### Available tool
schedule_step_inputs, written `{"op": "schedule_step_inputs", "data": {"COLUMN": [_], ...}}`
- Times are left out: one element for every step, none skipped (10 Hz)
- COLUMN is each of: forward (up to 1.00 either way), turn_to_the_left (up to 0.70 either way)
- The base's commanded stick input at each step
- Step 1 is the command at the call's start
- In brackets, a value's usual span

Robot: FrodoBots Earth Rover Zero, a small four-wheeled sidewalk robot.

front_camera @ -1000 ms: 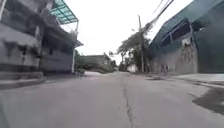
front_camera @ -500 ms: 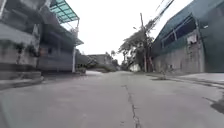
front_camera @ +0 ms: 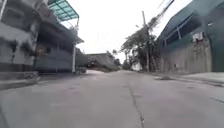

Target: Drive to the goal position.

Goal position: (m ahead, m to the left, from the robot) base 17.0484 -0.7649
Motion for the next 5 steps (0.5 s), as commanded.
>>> {"op": "schedule_step_inputs", "data": {"forward": [0.7,0.7,0.7,0.7,0.7], "turn_to_the_left": [-0.28,-0.28,-0.28,-0.28,-0.28]}}
